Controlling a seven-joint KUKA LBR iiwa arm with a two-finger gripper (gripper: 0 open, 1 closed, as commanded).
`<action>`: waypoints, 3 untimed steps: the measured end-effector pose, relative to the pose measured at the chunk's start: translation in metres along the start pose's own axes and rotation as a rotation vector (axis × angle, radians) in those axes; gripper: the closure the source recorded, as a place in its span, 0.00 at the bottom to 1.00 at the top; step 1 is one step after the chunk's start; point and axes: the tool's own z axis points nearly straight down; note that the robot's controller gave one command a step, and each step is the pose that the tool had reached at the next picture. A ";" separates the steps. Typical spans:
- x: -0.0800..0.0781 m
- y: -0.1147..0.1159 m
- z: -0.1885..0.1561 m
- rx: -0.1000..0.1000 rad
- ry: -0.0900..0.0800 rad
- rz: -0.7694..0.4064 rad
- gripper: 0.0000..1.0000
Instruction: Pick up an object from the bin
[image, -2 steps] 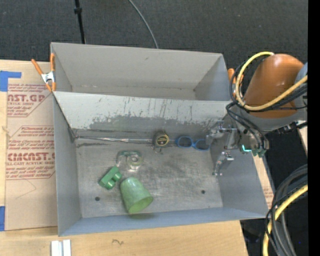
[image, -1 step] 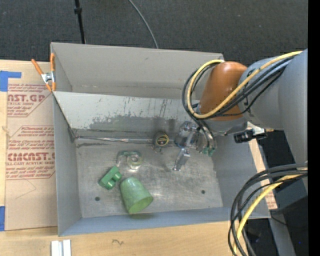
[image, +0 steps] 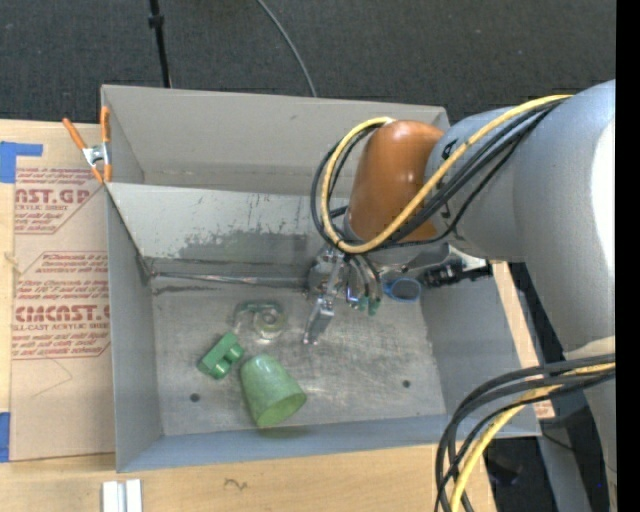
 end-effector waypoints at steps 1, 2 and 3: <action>0.012 0.073 0.017 0.001 0.000 -0.041 0.00; 0.004 0.060 0.053 0.001 -0.004 0.035 0.00; 0.004 0.061 0.051 0.000 -0.003 0.033 1.00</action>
Offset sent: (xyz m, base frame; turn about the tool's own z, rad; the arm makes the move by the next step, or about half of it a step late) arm 0.0052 0.0675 -0.0157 -0.0333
